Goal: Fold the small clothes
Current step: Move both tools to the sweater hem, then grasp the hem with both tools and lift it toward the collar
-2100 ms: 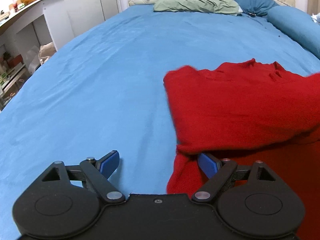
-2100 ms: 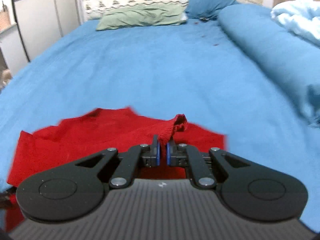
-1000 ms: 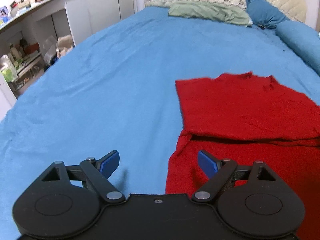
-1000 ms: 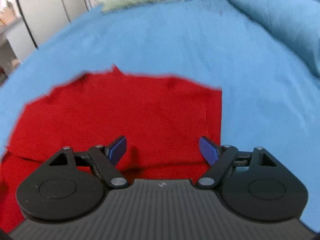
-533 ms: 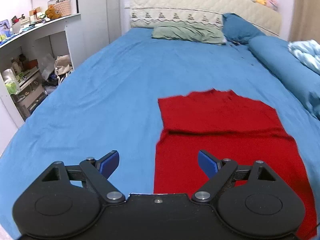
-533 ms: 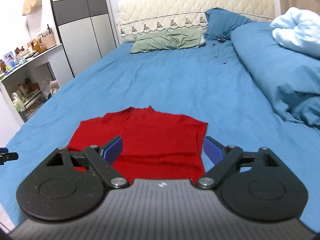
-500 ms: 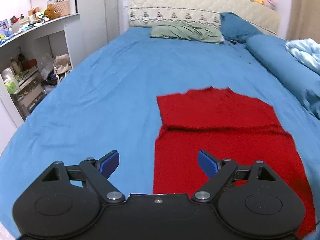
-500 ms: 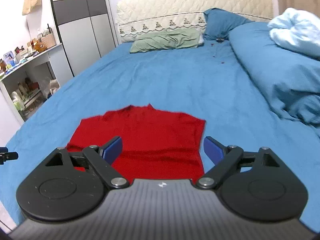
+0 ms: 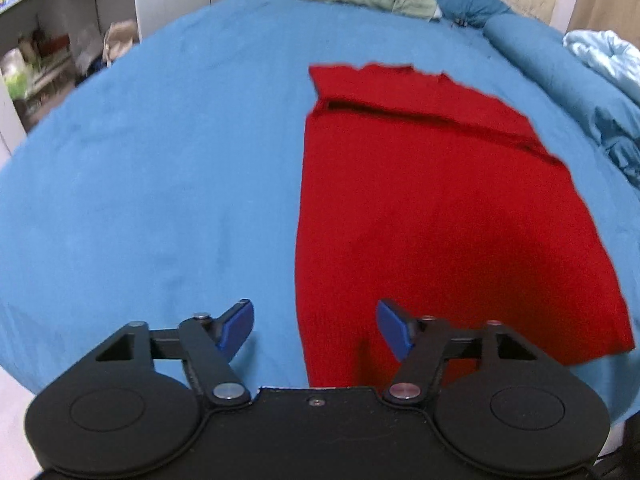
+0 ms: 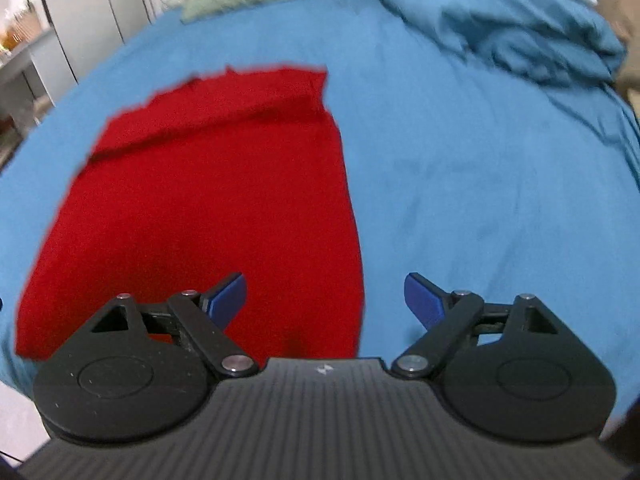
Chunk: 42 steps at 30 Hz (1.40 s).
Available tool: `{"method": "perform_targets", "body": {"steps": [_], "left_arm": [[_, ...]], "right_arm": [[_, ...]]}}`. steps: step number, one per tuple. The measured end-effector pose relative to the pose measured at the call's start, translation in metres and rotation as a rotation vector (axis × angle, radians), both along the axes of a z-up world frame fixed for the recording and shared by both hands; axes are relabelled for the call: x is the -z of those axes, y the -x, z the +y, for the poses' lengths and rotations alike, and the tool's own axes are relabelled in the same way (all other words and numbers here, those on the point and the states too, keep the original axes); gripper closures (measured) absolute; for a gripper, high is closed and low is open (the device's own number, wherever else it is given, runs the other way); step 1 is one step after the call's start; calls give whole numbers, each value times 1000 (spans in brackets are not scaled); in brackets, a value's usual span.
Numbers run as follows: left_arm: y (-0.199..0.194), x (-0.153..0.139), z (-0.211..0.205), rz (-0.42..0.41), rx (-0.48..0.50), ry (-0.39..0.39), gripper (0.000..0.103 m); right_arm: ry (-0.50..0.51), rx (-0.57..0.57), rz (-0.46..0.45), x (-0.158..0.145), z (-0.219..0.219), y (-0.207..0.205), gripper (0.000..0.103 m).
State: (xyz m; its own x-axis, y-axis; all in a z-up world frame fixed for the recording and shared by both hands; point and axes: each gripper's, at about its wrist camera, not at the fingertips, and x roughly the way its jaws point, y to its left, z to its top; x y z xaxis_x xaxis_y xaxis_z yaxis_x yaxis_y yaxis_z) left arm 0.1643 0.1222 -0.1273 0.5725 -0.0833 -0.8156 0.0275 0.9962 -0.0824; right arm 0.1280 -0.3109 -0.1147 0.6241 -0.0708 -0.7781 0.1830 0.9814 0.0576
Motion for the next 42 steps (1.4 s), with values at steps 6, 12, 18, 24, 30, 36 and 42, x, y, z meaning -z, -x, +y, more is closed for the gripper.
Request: {"method": "perform_targets", "body": {"steps": [6, 12, 18, 24, 30, 36, 42], "left_arm": [[8, 34, -9, 48, 31, -42, 44], [6, 44, -17, 51, 43, -79, 51], [4, 48, -23, 59, 64, -104, 63], [-1, 46, -34, 78, 72, -96, 96], [-4, 39, -36, 98, 46, -87, 97], [-9, 6, -34, 117, 38, -80, 97], [-29, -64, -33, 101, -13, -5, 97]], "right_arm": [[36, 18, 94, 41, 10, 21, 9], [43, 24, 143, 65, 16, 26, 22], [30, 8, 152, 71, 17, 14, 37], [12, 16, 162, 70, 14, 10, 62], [-29, 42, 175, 63, 9, 8, 82], [-86, 36, 166, 33, 4, 3, 83], [-234, -2, 148, -27, -7, -20, 83]]}}
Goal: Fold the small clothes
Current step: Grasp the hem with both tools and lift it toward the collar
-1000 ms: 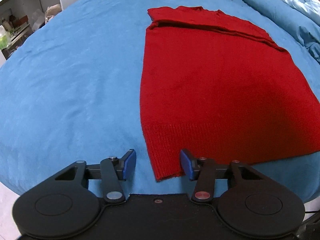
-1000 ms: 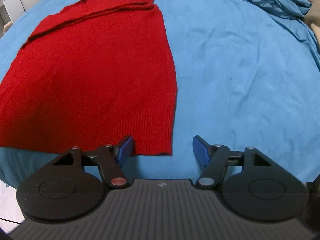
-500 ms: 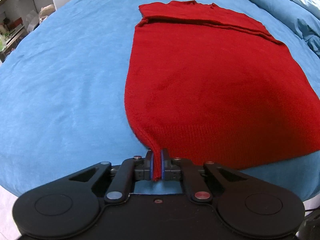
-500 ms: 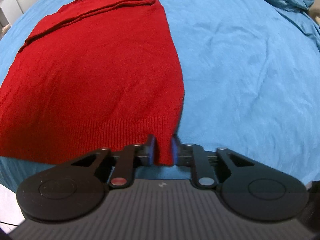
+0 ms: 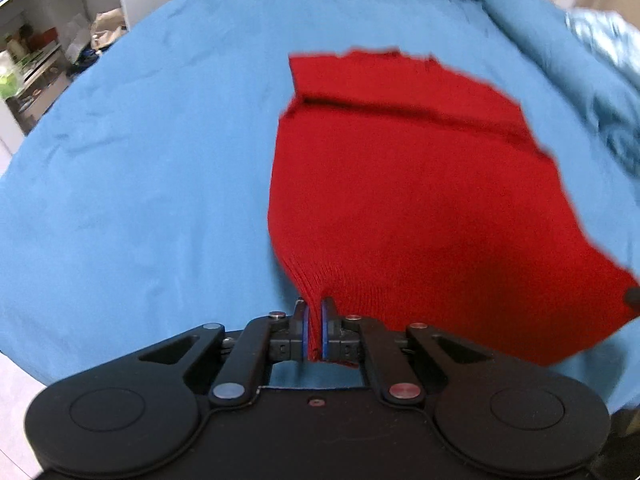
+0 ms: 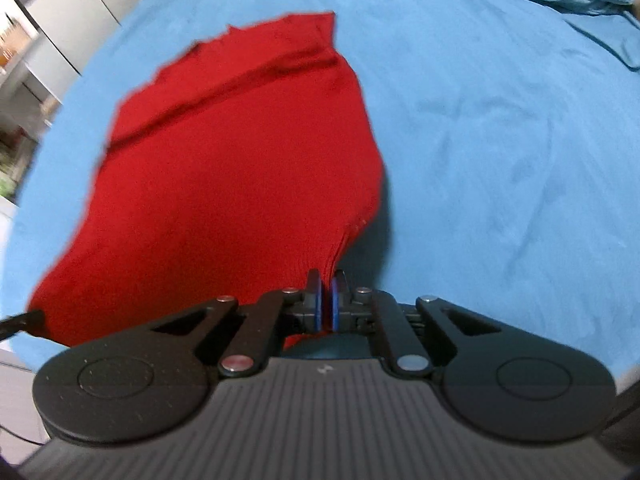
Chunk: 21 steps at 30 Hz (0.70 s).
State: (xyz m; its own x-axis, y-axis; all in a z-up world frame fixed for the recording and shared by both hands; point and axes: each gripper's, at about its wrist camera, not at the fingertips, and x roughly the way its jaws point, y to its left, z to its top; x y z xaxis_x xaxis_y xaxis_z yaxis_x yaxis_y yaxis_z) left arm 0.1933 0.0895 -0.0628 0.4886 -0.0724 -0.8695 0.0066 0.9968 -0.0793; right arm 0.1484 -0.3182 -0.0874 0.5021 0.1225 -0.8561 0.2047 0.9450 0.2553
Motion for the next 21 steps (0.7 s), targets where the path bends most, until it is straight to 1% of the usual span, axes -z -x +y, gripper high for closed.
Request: {"method": "perform_targets", "body": {"steps": [4, 7, 10, 12, 13, 14, 16, 17, 18, 19, 21], "left_arm": [[-32, -52, 2, -59, -83, 48, 97], [-73, -83, -4, -132, -124, 55, 97], [-122, -101, -16, -203, -133, 44, 97], [-165, -103, -21, -246, -147, 66, 97], [-188, -100, -22, -262, -153, 74, 97], [-217, -93, -25, -279, -159, 67, 97], [-264, -71, -27, -293, -182, 67, 97], [-287, -54, -25, -284, -207, 87, 97], [-311, -31, -22, -263, -245, 115, 97], [-329, -9, -19, -232, -275, 126, 97], [-362, 43, -16, -167, -326, 113, 97]], "right_arm": [[-99, -4, -38, -46, -15, -35, 83], [-163, 10, -88, -77, -33, -75, 83], [-232, 22, -136, -98, -53, -132, 83], [-257, 32, -166, -105, -66, -178, 83], [-268, 37, -175, -106, -70, -201, 83], [-278, 41, -180, -104, -75, -225, 83], [-269, 51, -186, -91, -79, -276, 83], [-241, 62, -183, -77, -79, -305, 83], [-217, 76, -177, -59, -78, -325, 83], [-198, 81, -167, -40, -76, -347, 83], [-207, 105, -149, 9, -77, -385, 83]]}}
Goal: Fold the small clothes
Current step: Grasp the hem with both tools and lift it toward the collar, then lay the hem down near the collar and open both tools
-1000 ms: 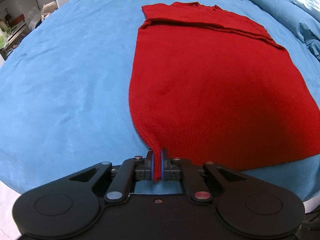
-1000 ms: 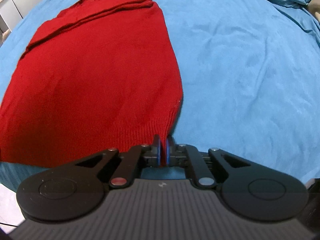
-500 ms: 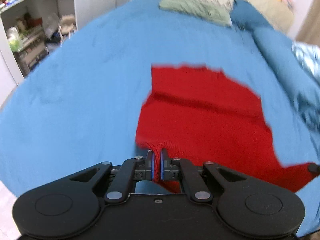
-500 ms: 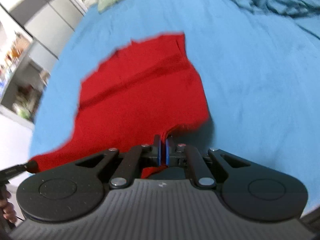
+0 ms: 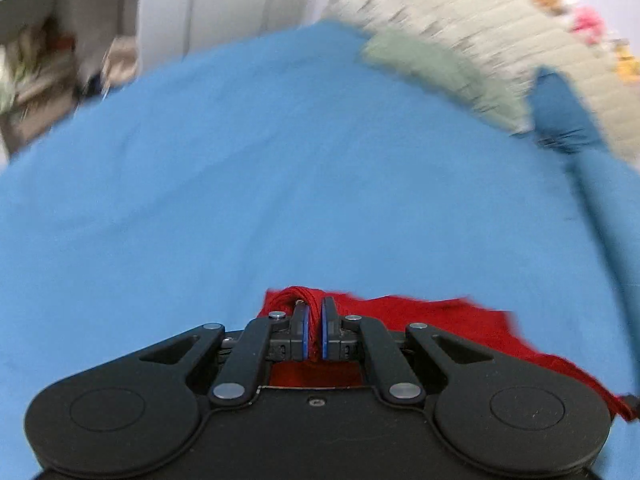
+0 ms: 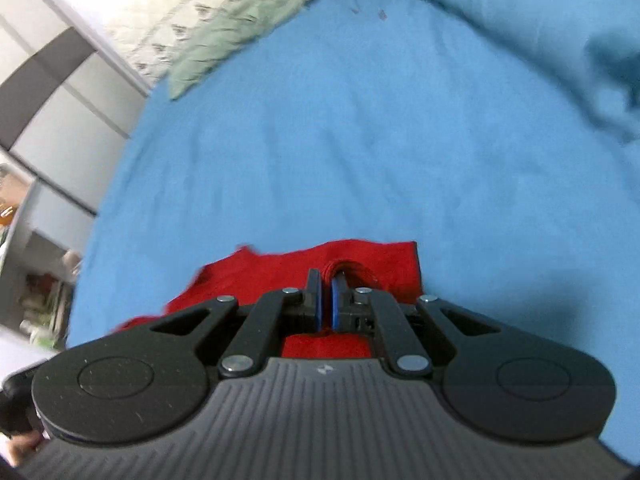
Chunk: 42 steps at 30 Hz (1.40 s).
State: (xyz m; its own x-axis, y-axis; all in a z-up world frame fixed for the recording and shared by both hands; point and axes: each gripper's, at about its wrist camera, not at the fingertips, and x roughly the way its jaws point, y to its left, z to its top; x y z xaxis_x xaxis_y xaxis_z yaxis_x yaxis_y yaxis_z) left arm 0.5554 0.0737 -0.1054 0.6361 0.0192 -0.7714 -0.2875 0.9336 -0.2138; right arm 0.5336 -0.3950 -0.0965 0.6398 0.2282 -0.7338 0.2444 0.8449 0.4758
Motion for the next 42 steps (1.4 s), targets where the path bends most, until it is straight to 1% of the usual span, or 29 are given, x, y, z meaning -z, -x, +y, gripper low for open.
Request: {"method": "perform_targets", "body": {"steps": [1, 2, 3, 4, 7, 9, 10, 11, 12, 13, 14, 15, 16, 19, 21, 23, 24, 25, 26, 28, 30, 32, 34, 35, 37, 38, 39, 40, 42], "left_arm": [[-11, 16, 0, 17, 7, -3, 97], [-17, 30, -3, 26, 22, -36, 97], [-20, 38, -6, 24, 37, -71, 97], [-21, 41, -6, 19, 41, -75, 97], [-26, 42, 4, -12, -7, 10, 96], [-28, 44, 13, -17, -47, 52, 89], [-32, 44, 14, -13, -49, 60, 83], [-32, 44, 14, -7, -47, 60, 76], [-30, 42, 14, -9, -41, 50, 58], [-24, 37, 12, -15, -31, 32, 44], [-22, 31, 7, -31, -11, -1, 40], [-20, 26, 2, -50, 18, -35, 37], [-18, 21, -1, -69, 55, -68, 34], [-14, 19, -16, -80, 163, -148, 29], [-14, 23, -26, -63, 229, -195, 29], [-17, 30, -32, -22, 279, -218, 29], [-18, 33, -32, -4, 291, -223, 29], [-19, 35, -34, 7, 300, -229, 29], [-18, 33, -34, 6, 308, -233, 29], [-10, 24, -34, -14, 309, -224, 29], [-4, 14, -32, -39, 305, -199, 29], [2, 5, -32, -57, 304, -193, 29], [7, -4, -35, -76, 312, -197, 29], [8, -9, -40, -81, 328, -217, 29], [6, -23, -57, -105, 368, -316, 29], [5, -33, -68, -136, 398, -364, 29], [3, -39, -75, -158, 419, -386, 27], [-2, -46, -85, -172, 433, -394, 18], [-5, -53, -94, -175, 436, -366, 5]], "right_arm": [[-1, 1, 17, 19, 1, -11, 83], [20, 6, 35, 36, 5, -21, 83], [46, 3, 43, 49, 9, -29, 83], [59, -2, 40, 56, 11, -34, 83], [67, -13, 1, 61, 17, -37, 83], [71, -11, -27, 58, 18, -39, 80], [72, 0, -30, 56, 18, -41, 71], [74, 12, -28, 53, 18, -44, 42], [87, 22, -30, 50, 20, -45, 22], [119, 35, -48, 44, 25, -41, 1], [156, 37, -88, 37, 31, -34, 0], [184, 5, -136, 32, 38, -26, 0], [199, -33, -153, 30, 44, -22, 0], [237, -153, -145, 36, 64, -11, 0], [269, -208, -117, 48, 73, -9, 0], [286, -222, -48, 64, 76, -13, 0], [285, -207, 21, 75, 76, -21, 0], [286, -182, 56, 80, 72, -23, 0], [280, -158, 57, 82, 66, -22, 0], [242, -132, 19, 75, 59, -18, 0], [214, -138, -44, 58, 52, -10, 0], [243, -160, -119, 38, 49, 1, 0], [262, -187, -164, 23, 46, 6, 0], [269, -197, -174, 17, 45, 7, 0], [286, -208, -194, 7, 40, 12, 0], [293, -210, -199, 4, 39, 14, 0], [296, -209, -198, 1, 37, 19, 0], [296, -201, -193, -2, 35, 23, 0], [278, -179, -186, 0, 30, 37, 0]]}}
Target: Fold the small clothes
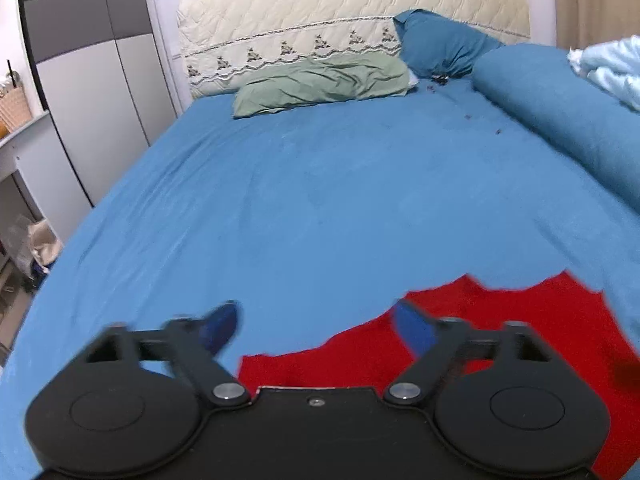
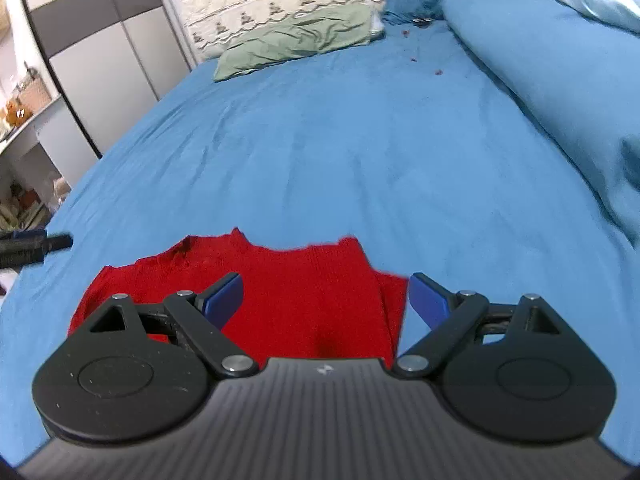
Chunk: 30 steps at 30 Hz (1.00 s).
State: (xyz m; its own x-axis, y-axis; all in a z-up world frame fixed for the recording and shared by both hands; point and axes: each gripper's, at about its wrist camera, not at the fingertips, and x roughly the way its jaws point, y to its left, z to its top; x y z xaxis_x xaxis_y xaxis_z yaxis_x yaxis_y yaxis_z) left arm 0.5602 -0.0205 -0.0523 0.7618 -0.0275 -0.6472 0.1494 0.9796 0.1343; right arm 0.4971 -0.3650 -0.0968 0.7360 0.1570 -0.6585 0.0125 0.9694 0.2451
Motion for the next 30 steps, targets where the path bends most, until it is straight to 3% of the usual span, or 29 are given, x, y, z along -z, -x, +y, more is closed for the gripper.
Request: {"method": "perform_targets", "body": {"steps": [4, 9, 15, 22, 24, 30], "left_arm": [[3, 11, -20, 37, 35, 30, 5], [7, 54, -38, 166, 58, 53, 6], [18, 101, -57, 311, 69, 65, 6], [55, 108, -52, 371, 20, 82, 6], [65, 112, -46, 390, -3, 97, 6], [56, 130, -43, 406, -14, 85, 0]], "right_arm": [[-5, 48, 66, 20, -8, 28, 0], [-1, 106, 138, 57, -14, 50, 0], [16, 80, 176, 84, -9, 65, 2], [44, 39, 182, 93, 6, 79, 16], [33, 47, 192, 96, 8, 83, 15], [9, 70, 188, 101, 8, 79, 18]]}}
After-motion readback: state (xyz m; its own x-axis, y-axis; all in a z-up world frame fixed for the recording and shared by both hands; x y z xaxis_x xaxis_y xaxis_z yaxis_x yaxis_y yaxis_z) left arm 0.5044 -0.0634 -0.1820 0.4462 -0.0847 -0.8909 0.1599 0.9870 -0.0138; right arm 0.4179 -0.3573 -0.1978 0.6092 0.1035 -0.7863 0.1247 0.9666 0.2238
